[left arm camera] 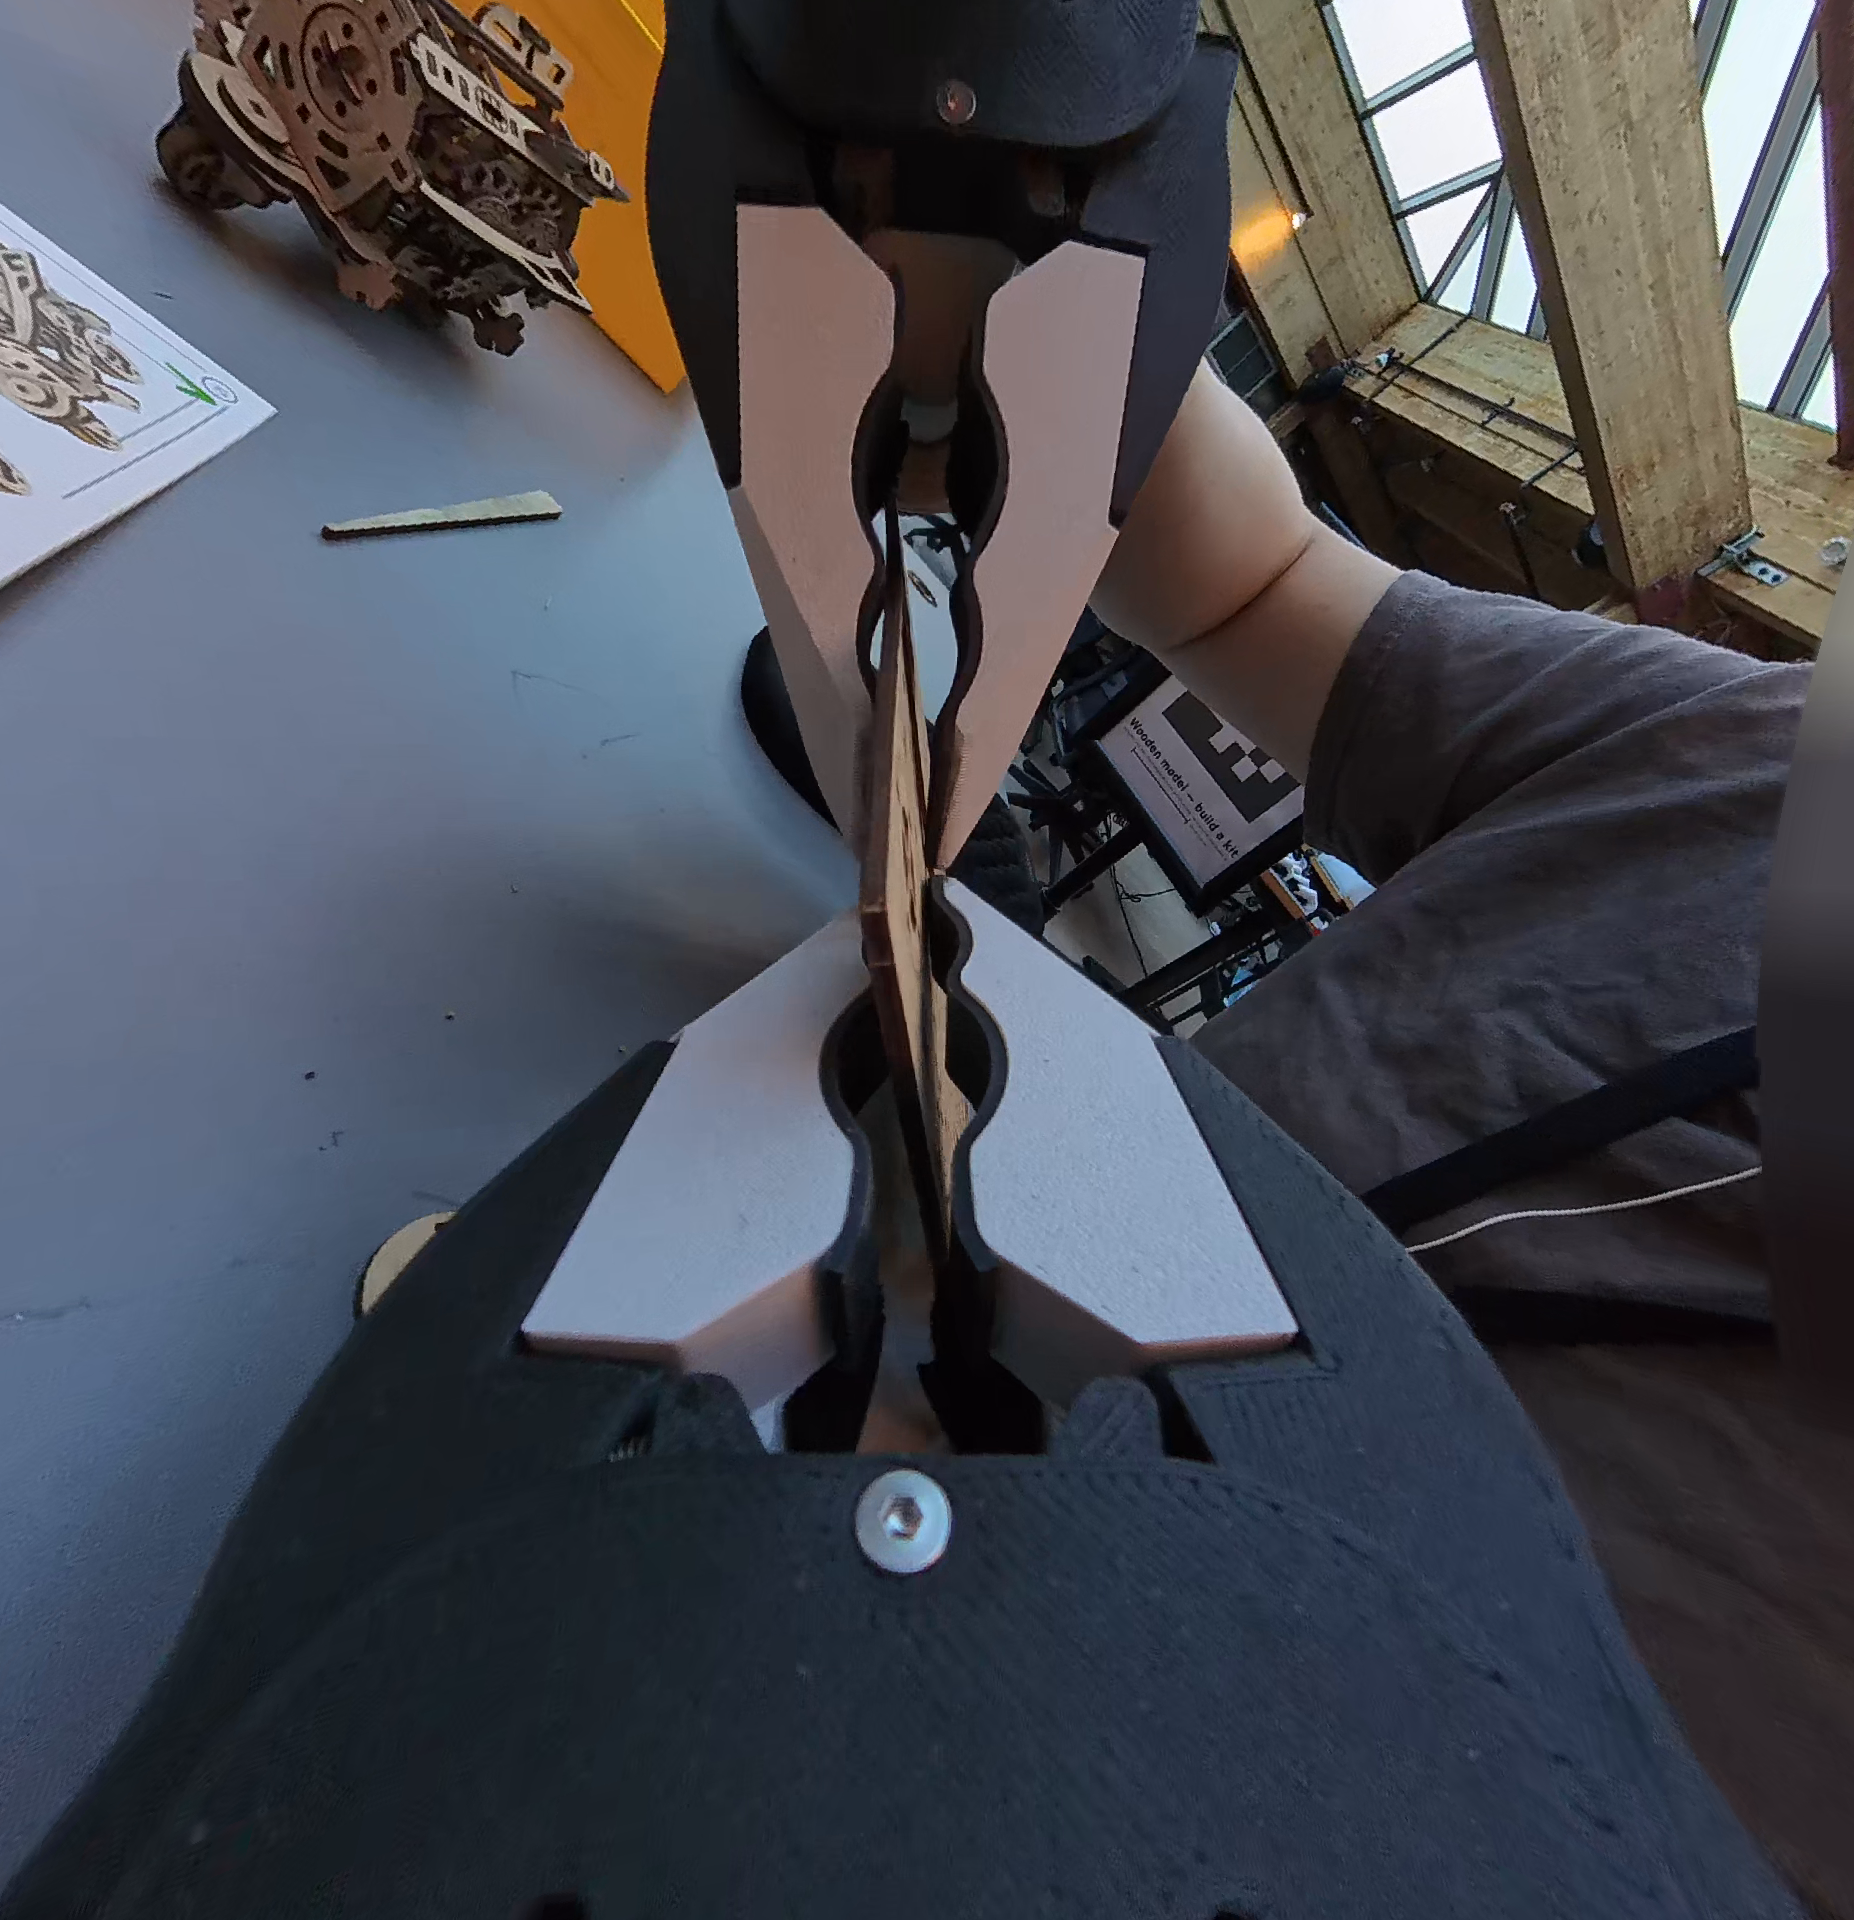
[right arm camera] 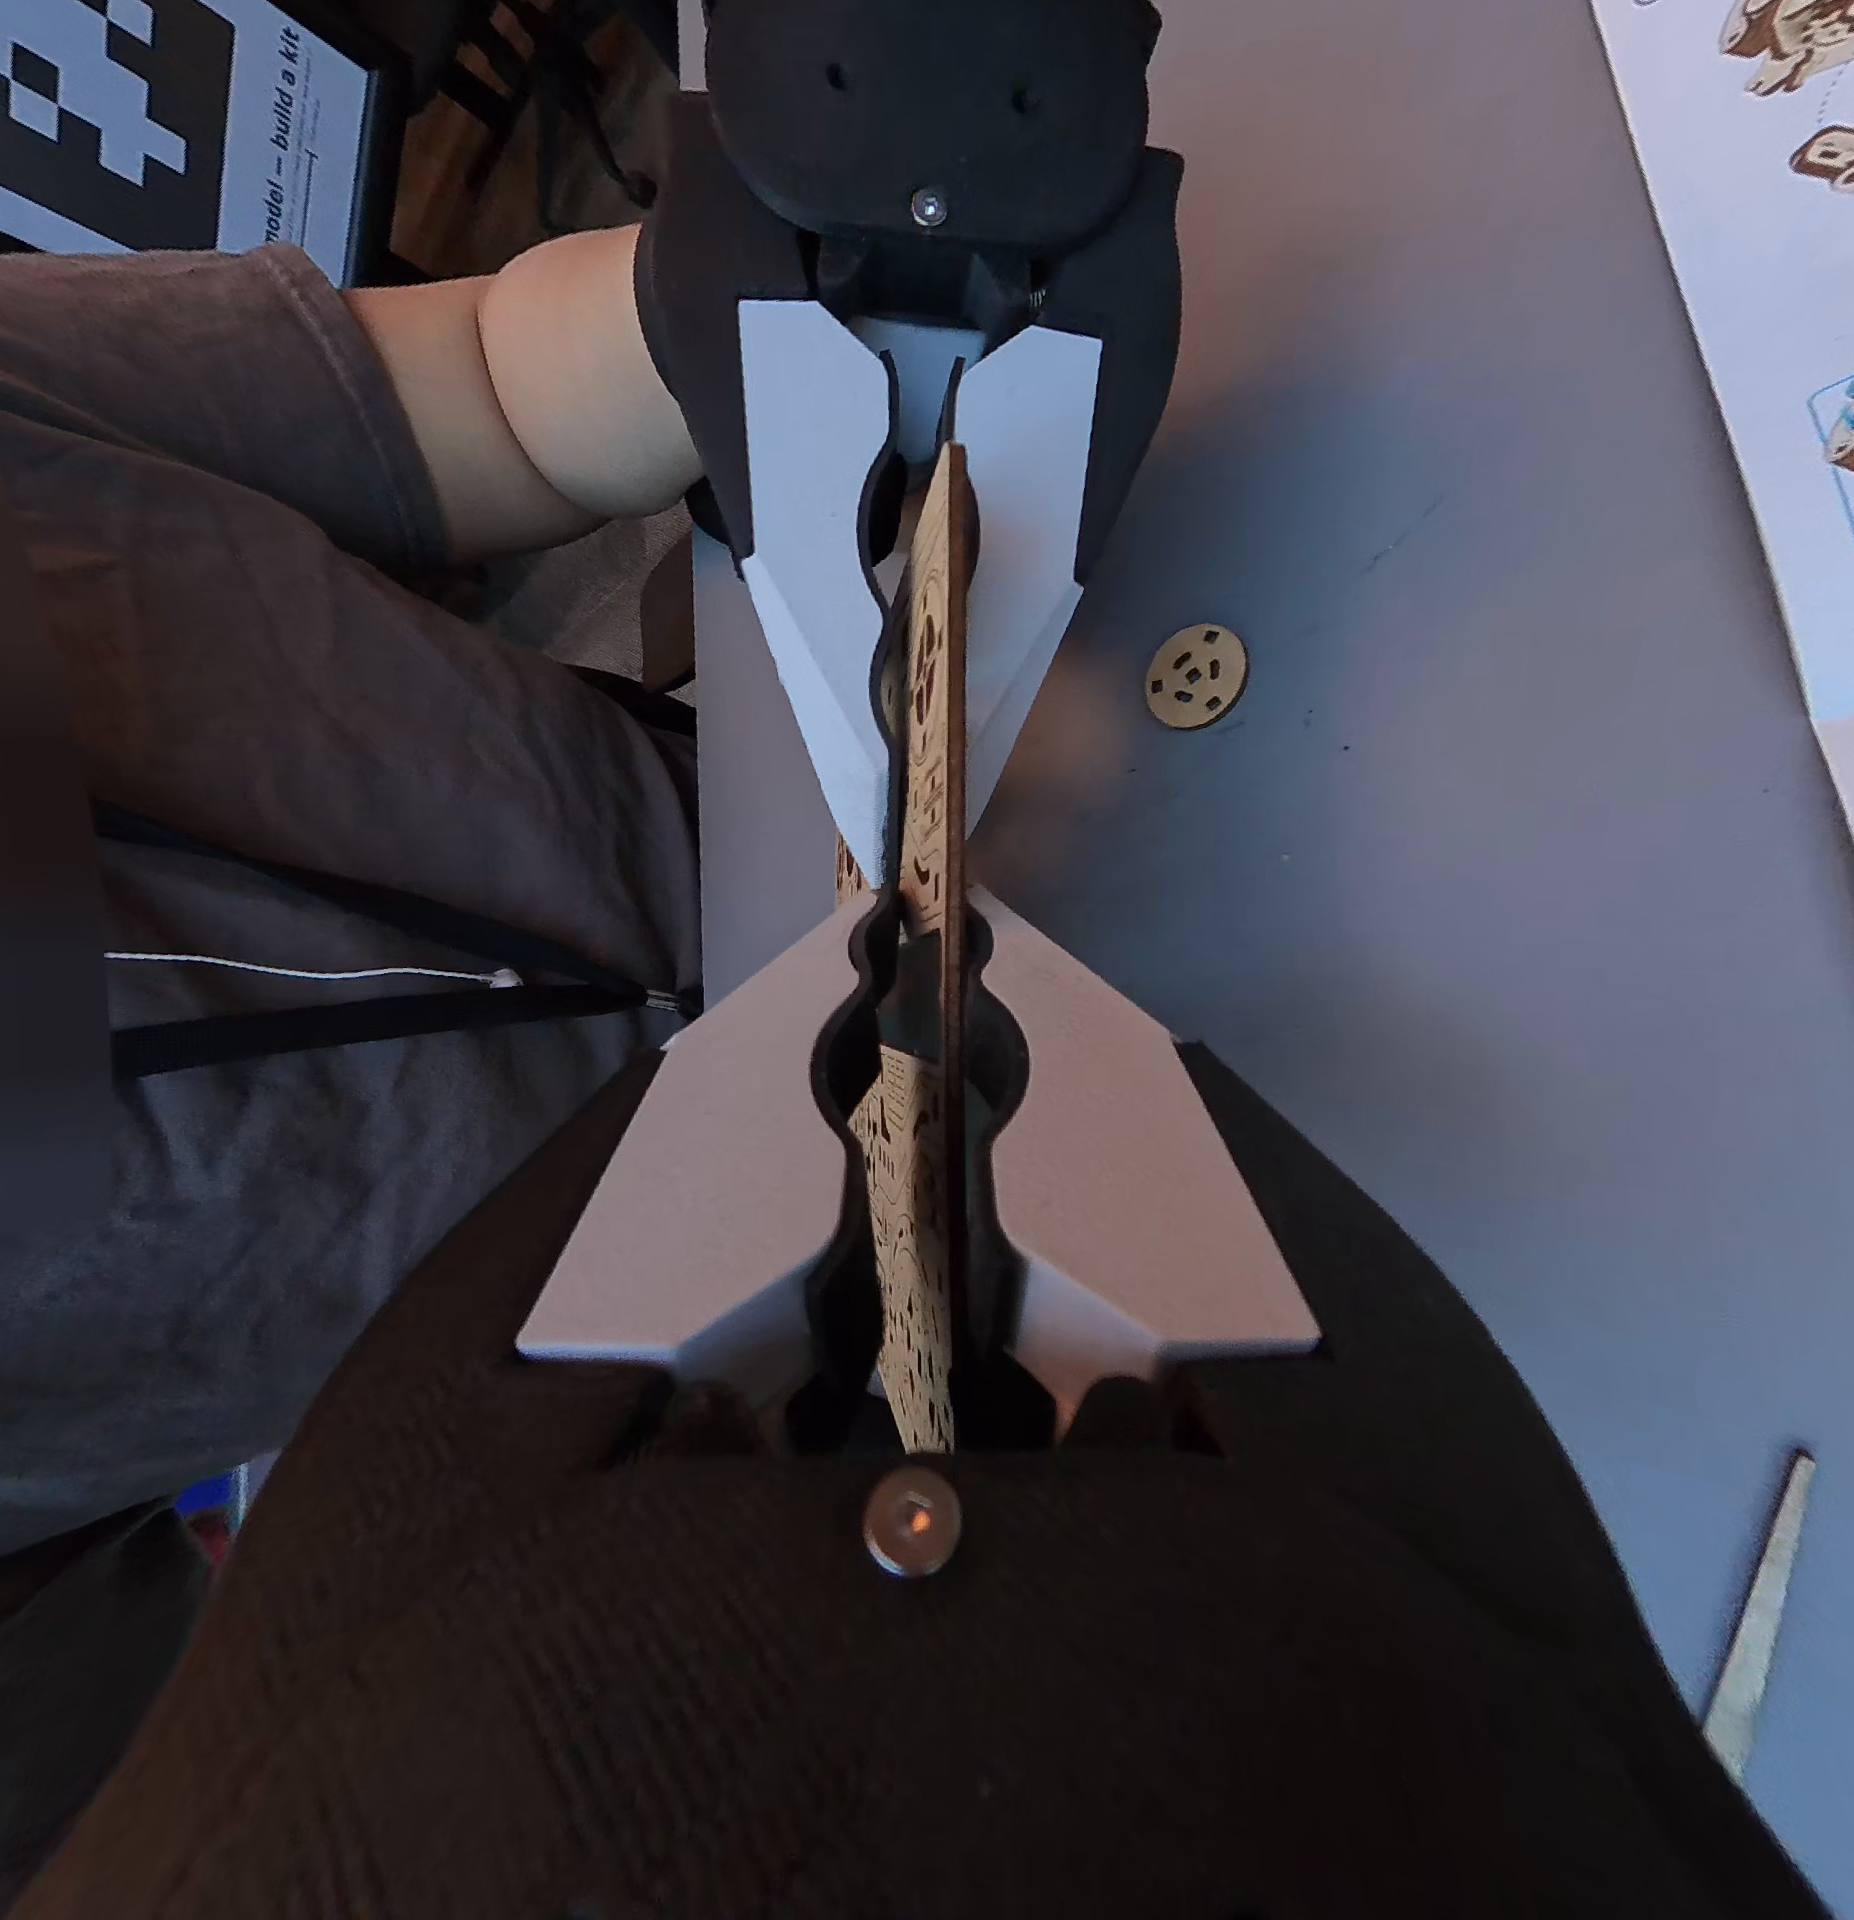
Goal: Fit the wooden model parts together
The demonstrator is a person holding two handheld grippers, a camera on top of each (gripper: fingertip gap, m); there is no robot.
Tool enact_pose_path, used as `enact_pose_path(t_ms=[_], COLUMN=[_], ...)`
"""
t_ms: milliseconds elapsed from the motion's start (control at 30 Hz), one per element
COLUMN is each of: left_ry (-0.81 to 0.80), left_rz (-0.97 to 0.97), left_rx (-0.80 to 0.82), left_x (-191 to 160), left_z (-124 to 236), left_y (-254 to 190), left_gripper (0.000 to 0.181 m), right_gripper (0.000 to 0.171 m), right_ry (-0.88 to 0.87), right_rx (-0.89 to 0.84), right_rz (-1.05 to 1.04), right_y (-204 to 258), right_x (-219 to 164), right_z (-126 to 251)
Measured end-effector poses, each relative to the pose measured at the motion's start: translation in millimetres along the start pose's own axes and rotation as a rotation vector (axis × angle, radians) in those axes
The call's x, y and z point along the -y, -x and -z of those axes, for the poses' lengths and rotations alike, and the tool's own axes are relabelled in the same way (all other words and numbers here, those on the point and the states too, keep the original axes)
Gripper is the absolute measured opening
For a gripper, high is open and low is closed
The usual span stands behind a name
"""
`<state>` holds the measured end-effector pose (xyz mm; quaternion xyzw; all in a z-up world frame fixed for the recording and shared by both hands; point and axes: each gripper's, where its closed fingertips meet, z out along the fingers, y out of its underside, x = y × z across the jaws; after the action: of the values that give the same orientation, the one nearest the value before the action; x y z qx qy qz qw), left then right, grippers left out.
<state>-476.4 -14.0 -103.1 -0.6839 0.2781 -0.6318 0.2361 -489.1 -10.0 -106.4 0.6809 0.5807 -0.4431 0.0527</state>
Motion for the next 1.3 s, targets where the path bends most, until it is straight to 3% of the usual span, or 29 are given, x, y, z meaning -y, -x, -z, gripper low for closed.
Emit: enact_pose_path(t_ms=[1300], left_ry=[-0.005], left_rz=[0.004], left_rx=[0.029], left_x=[1.9], left_z=[1.7], left_y=[1.9], left_gripper=[0.0], right_gripper=[0.01], right_ry=[-0.018], right_rx=[-0.047], right_rz=[0.012], right_y=[-3.1], right_x=[1.5], right_z=[1.0])
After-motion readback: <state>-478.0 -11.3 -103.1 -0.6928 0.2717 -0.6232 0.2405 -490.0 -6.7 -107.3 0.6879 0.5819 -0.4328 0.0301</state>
